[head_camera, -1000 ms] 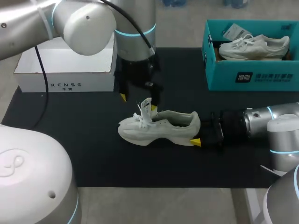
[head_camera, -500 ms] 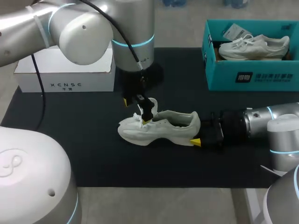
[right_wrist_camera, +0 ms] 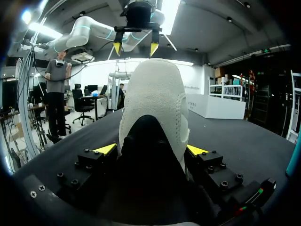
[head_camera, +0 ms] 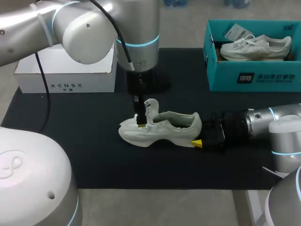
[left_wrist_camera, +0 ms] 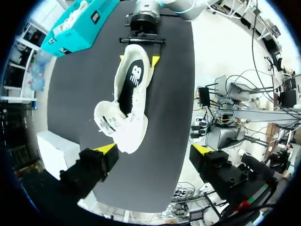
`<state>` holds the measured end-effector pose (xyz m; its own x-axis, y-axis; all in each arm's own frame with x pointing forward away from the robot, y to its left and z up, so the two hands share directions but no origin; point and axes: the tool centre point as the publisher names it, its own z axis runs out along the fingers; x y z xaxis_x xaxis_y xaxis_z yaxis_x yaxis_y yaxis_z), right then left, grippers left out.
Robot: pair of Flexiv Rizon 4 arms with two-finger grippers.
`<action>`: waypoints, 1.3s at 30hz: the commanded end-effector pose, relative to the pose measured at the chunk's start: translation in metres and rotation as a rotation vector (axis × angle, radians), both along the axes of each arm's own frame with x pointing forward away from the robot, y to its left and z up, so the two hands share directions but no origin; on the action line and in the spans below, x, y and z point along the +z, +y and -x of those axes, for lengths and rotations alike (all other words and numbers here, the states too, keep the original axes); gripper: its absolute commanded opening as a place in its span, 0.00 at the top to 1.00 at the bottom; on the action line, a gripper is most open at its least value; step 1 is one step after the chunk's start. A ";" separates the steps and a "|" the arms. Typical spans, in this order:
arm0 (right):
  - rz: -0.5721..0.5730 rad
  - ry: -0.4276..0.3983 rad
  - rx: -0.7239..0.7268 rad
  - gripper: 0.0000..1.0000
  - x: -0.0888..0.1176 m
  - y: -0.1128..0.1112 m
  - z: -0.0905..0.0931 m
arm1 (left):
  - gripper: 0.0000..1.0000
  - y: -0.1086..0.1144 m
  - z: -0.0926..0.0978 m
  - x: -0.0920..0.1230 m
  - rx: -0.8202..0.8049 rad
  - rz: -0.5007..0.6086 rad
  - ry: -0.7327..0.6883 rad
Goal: Take the shoe out of the shoebox, open the shoe tongue, remove and reinsert the insole, then place the shoe into the shoebox
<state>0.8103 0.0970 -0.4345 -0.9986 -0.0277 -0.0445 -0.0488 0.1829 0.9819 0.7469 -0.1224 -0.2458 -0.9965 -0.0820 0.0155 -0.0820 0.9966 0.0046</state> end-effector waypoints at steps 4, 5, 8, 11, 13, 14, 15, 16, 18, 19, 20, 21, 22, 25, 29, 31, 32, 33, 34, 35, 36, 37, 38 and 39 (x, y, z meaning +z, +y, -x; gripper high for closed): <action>0.001 0.001 0.001 1.00 -0.005 0.003 -0.001 | 0.00 -0.024 0.003 -0.006 -0.385 -0.048 -0.003; 0.001 0.001 0.001 1.00 -0.005 0.003 -0.001 | 0.00 -0.027 0.003 -0.008 -0.390 -0.049 0.004; 0.001 0.001 0.001 1.00 -0.005 0.003 -0.001 | 0.00 -0.033 0.003 -0.013 -0.403 -0.042 0.012; 0.001 0.001 0.001 1.00 -0.005 0.003 -0.001 | 0.51 -0.038 0.001 -0.017 -0.398 -0.039 0.017; 0.001 0.001 0.001 1.00 -0.005 0.003 -0.001 | 1.00 -0.040 -0.002 -0.019 -0.386 -0.038 0.015; 0.001 0.001 0.001 1.00 -0.005 0.003 -0.001 | 1.00 -0.041 -0.003 -0.019 -0.380 -0.040 0.015; 0.001 0.001 0.001 1.00 -0.005 0.003 -0.001 | 1.00 -0.042 -0.004 -0.020 -0.379 -0.039 0.016; 0.001 0.001 0.001 1.00 -0.005 0.003 -0.001 | 1.00 -0.043 -0.006 -0.021 -0.367 -0.045 0.015; 0.001 0.001 0.001 1.00 -0.005 0.003 -0.001 | 1.00 -0.045 -0.010 -0.023 -0.350 -0.044 0.028; 0.001 0.001 0.001 1.00 -0.005 0.003 -0.001 | 1.00 -0.047 -0.011 -0.024 -0.345 -0.046 0.028; 0.001 0.001 0.001 1.00 -0.005 0.003 -0.001 | 1.00 -0.049 -0.013 -0.026 -0.340 -0.048 0.026; 0.001 0.001 0.001 1.00 -0.005 0.003 -0.001 | 1.00 -0.051 -0.015 -0.028 -0.339 -0.049 0.028; 0.001 0.001 0.001 1.00 -0.005 0.003 -0.001 | 1.00 -0.053 -0.017 -0.030 -0.337 -0.047 0.034; 0.001 0.001 0.001 1.00 -0.005 0.003 -0.001 | 1.00 -0.060 -0.023 -0.040 -0.341 -0.048 0.050; 0.001 0.001 0.001 1.00 -0.005 0.003 -0.001 | 1.00 -0.069 -0.032 -0.051 -0.338 -0.043 0.066; 0.001 0.001 0.001 1.00 -0.005 0.003 -0.001 | 1.00 -0.073 -0.037 -0.057 -0.336 -0.046 0.073; 0.001 0.001 0.001 1.00 -0.005 0.003 -0.001 | 1.00 -0.076 -0.040 -0.059 -0.336 -0.046 0.073; 0.001 0.001 0.001 1.00 -0.005 0.003 -0.001 | 1.00 -0.079 -0.043 -0.061 -0.335 -0.046 0.072; 0.001 0.001 0.001 1.00 -0.005 0.003 -0.001 | 1.00 -0.082 -0.046 -0.062 -0.335 -0.045 0.072; 0.001 0.001 0.001 1.00 -0.005 0.003 -0.001 | 1.00 -0.085 -0.049 -0.063 -0.331 -0.043 0.076; 0.001 0.001 0.001 1.00 -0.005 0.003 -0.001 | 1.00 -0.088 -0.051 -0.062 -0.328 -0.039 0.081; 0.001 0.001 0.001 1.00 -0.005 0.003 -0.001 | 1.00 -0.090 -0.054 -0.062 -0.328 -0.034 0.083; 0.001 0.001 0.001 1.00 -0.005 0.003 -0.001 | 1.00 -0.093 -0.056 -0.062 -0.328 -0.034 0.084; 0.001 0.001 0.001 1.00 -0.005 0.003 -0.001 | 1.00 -0.095 -0.058 -0.063 -0.328 -0.033 0.086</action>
<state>0.8103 0.0971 -0.4345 -0.9986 -0.0278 -0.0445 -0.0489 0.1827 0.9820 0.7969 -0.2077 -0.3060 -0.9677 0.2414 0.0723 0.2433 0.9698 0.0189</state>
